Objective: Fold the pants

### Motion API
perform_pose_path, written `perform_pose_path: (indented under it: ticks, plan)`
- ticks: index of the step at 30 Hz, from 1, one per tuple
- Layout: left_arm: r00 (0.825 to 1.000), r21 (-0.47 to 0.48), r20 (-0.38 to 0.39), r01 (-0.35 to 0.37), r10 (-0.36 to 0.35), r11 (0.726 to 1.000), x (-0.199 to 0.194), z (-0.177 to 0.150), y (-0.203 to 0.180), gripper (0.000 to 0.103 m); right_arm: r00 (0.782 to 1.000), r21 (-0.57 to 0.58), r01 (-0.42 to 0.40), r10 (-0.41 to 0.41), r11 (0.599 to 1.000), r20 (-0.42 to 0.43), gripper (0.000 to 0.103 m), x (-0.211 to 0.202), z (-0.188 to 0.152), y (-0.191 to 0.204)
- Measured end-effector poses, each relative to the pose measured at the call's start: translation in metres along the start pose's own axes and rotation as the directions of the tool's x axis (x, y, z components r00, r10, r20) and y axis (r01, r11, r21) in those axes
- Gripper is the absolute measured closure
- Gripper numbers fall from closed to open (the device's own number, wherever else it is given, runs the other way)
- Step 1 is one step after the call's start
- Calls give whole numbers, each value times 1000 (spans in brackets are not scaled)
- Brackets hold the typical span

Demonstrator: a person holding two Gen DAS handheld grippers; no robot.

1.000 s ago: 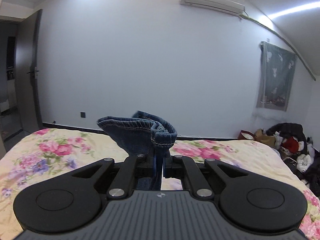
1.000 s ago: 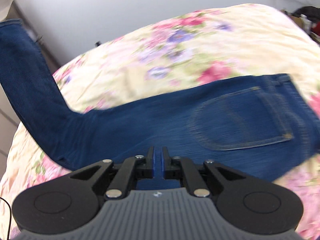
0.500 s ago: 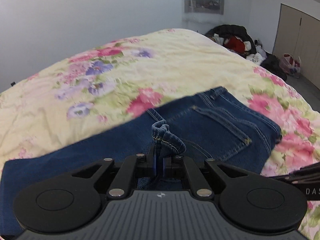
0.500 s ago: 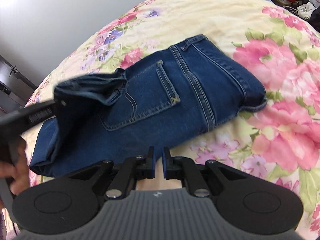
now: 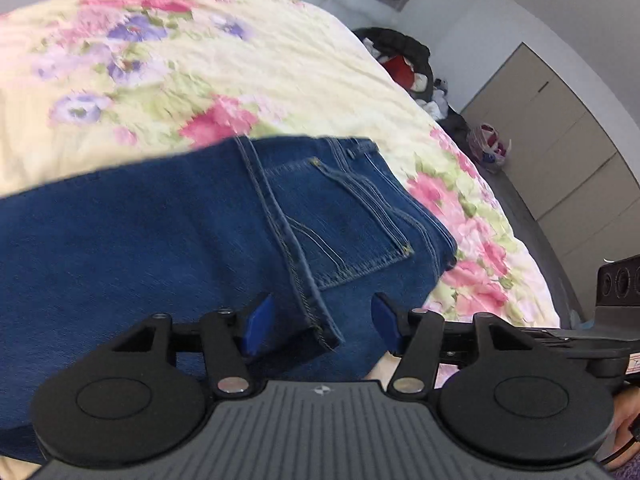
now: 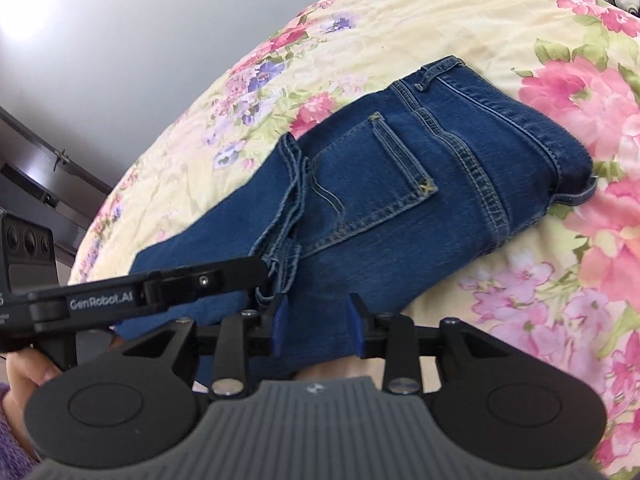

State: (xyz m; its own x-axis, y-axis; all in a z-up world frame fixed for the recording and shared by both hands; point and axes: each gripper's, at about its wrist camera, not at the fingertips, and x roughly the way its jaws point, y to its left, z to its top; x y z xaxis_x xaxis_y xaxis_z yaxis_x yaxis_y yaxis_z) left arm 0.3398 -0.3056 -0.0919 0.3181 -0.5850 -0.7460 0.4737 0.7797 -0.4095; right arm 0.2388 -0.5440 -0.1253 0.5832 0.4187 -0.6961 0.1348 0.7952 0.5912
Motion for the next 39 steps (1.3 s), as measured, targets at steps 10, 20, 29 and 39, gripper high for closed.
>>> perform_pose_path:
  ticks: [10,20,29,39]
  plan:
    - [959,-23,105,-263,264,964,-73,4,81,37,996,276,-72,84,958,-31,45,42,9,6]
    - [883,-156,115,-437,456,886,-128,-20,175,37,999,309,-23,32,951,-22,92,68,22,29]
    - [846,-313,157,-446,509,839,-170,-31,215,49,982,-217,112,-74,970,176,94,11,92,194]
    - [881,-287,158,-390,445,875,-146,-37,213,56,889,-237,365,-261,900,377,94,-66,134,143]
